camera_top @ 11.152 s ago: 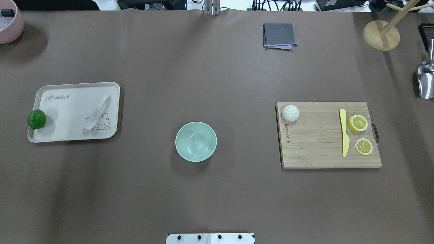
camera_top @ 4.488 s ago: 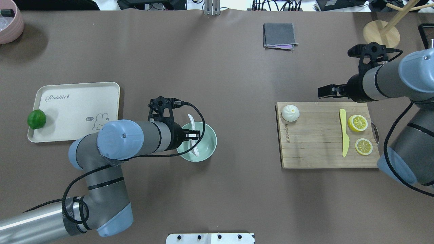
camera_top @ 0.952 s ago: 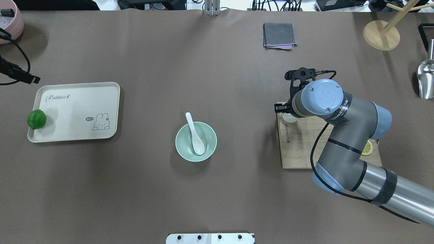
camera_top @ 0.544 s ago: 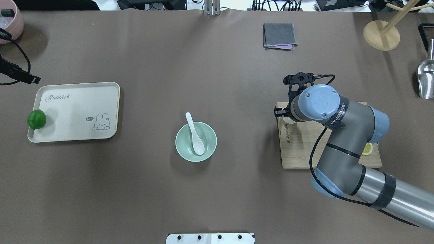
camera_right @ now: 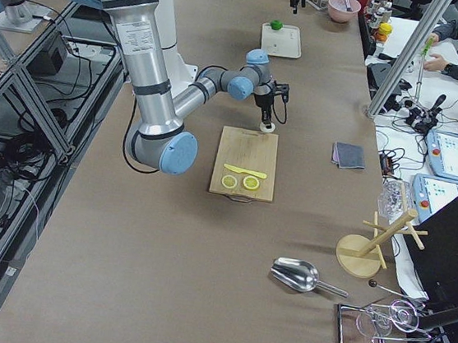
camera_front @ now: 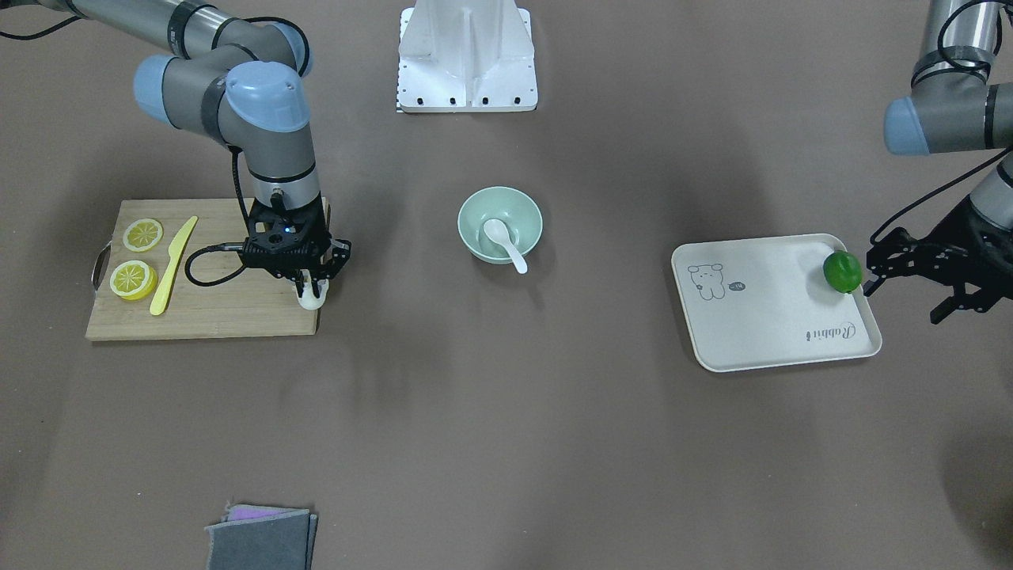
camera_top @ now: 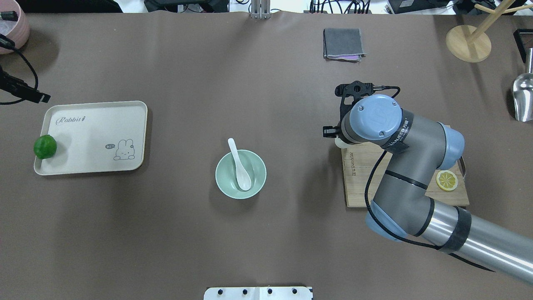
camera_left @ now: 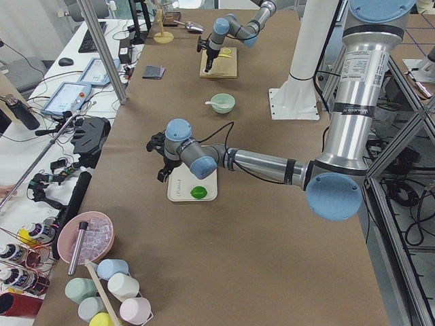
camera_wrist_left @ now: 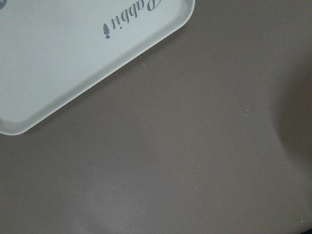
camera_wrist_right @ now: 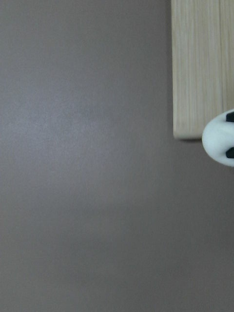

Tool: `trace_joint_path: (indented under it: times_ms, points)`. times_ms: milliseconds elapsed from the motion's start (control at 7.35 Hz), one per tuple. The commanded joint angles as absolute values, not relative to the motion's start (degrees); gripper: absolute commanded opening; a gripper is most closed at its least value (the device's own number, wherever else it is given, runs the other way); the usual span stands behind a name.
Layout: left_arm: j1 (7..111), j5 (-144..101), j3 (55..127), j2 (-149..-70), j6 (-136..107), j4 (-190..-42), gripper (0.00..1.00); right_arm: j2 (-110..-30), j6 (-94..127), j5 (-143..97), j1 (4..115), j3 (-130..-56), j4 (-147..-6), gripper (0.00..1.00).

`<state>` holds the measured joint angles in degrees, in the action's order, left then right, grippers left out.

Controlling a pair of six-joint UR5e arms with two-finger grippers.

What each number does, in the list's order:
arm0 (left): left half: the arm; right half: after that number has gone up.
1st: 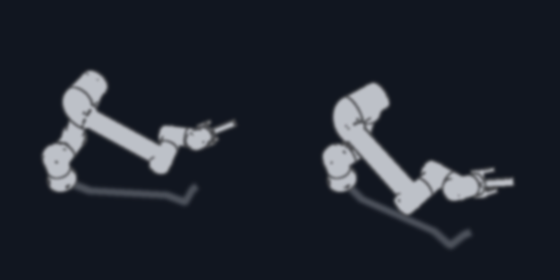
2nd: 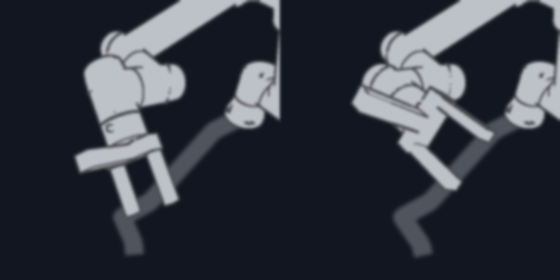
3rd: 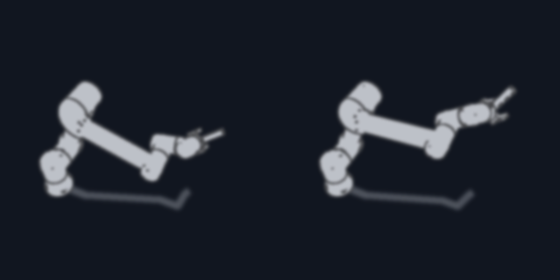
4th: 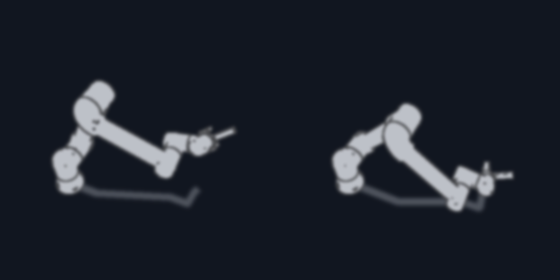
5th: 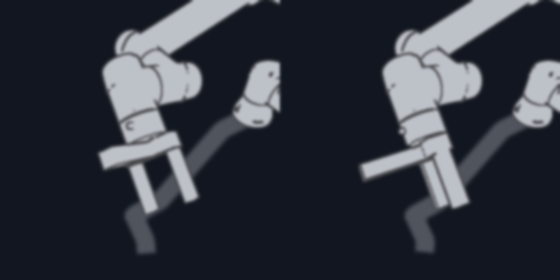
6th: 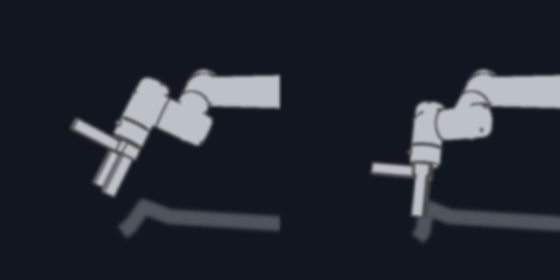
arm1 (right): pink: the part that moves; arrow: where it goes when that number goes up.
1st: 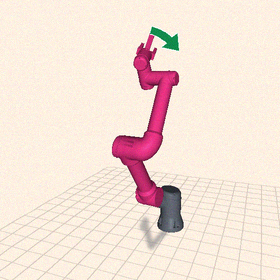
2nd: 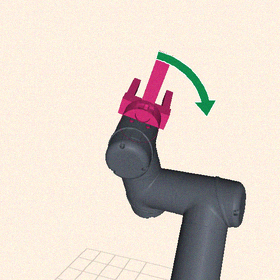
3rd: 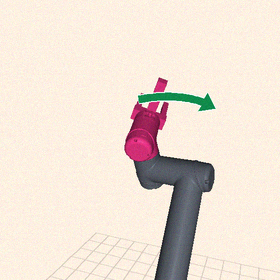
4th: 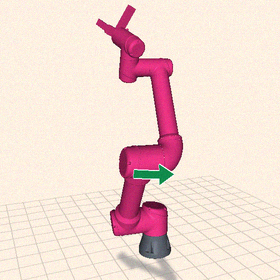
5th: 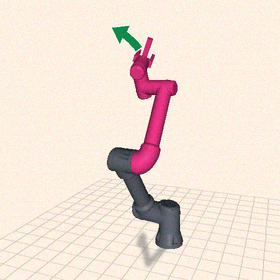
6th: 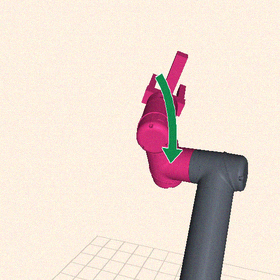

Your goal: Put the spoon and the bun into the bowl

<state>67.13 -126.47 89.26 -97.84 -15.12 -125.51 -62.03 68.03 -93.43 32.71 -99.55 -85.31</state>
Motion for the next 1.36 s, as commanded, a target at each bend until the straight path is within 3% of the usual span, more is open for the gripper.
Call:
trace_joint_path:
  times_ms: [0, 272, 680, 816, 952, 1224]
  points:
    - [67.1, -126.5, 89.2, -97.9, -15.2, -125.5, 0.98, -50.3, 83.1, -91.6, 27.5, -97.2, -92.8, 0.0]
    - [67.0, -126.5, 89.0, -97.9, -15.1, -125.4, 0.98, -40.1, 93.9, -85.4, 22.3, -90.7, -96.5, 0.0]
    - [66.9, -126.5, 88.9, -98.0, -15.2, -125.4, 0.98, -38.4, 95.9, -83.8, 20.4, -89.6, -96.9, 0.0]
    - [66.9, -126.6, 88.9, -98.0, -16.4, -125.5, 0.98, -38.5, 95.8, -83.6, 20.0, -89.8, -97.0, 0.74]
    - [66.9, -126.6, 89.0, -98.4, -18.0, -125.5, 0.98, -38.2, 95.3, -82.6, 20.0, -89.9, -97.3, 1.0]
    - [66.9, -126.6, 89.1, -98.5, -17.9, -125.5, 0.98, -38.4, 92.3, -83.0, 20.0, -91.1, -97.7, 1.0]
